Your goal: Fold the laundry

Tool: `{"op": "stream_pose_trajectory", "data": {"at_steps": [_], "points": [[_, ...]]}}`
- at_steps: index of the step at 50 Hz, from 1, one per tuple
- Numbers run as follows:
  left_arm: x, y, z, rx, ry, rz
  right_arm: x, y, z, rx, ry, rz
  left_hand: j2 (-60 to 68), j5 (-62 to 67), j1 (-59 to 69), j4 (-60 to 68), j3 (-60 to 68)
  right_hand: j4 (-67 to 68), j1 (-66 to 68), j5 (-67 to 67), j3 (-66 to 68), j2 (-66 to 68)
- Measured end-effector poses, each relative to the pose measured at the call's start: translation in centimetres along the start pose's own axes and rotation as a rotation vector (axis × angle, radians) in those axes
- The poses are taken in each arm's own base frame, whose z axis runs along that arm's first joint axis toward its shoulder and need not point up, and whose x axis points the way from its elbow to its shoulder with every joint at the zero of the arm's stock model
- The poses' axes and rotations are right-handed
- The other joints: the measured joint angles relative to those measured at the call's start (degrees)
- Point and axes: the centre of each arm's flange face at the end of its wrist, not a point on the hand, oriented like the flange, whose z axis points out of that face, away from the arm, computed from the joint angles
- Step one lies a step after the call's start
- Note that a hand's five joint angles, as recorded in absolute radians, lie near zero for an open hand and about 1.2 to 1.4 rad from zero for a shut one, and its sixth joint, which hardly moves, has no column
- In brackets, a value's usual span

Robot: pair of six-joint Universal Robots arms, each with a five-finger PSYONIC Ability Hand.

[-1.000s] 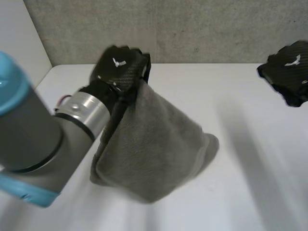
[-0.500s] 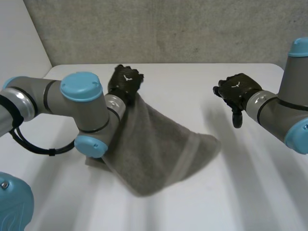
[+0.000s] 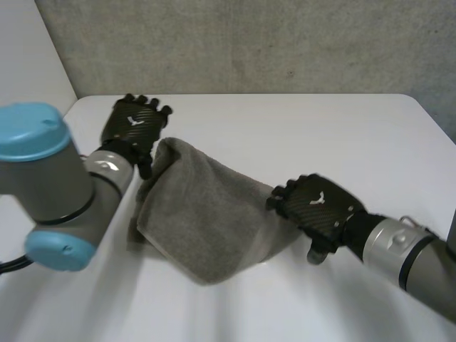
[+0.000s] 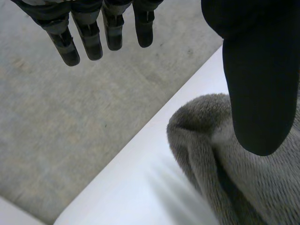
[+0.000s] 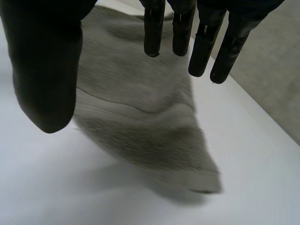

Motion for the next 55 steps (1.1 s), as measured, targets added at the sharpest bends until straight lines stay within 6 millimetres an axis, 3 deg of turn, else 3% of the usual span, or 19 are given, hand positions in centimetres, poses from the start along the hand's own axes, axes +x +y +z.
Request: {"op": "stream_pose_trajectory", "data": {"at_steps": [10,22,36,47,55], "points": [[-2.8,2.4,-3.4,-0.096,-0.067,-0.165,-4.7,-0.1,1.1,0.067,-0.116,0.055,4.20,4.49,4.17,4.30,4.18,6.09,5.45,5.56,6.08,6.93],[-1.3,5.1,-5.2,-0.163,0.035,-0.279,-8.0,0.5,4.5,0.070,-0.199,0.126,3.42,3.41,3.45,3.68,3.43,9.83,9.92,9.22,9.94,10.83],[-0.5,5.7,-5.7,-0.102,0.053,-0.321,-8.7,1.7,7.5,0.051,-0.158,0.100,0.29,0.64,0.44,0.53,0.30,14.14,14.06,13.54,14.23,15.03],[-0.6,5.5,-5.9,-0.093,0.049,-0.318,-8.8,2.5,8.3,0.030,-0.139,0.095,0.26,0.61,0.37,0.48,0.28,22.06,22.24,21.09,22.13,23.36],[-0.5,5.6,-6.1,-0.099,0.051,-0.319,-8.6,2.5,8.5,0.028,-0.128,0.089,0.25,0.61,0.37,0.47,0.28,35.61,35.81,34.60,35.54,36.88]]}}
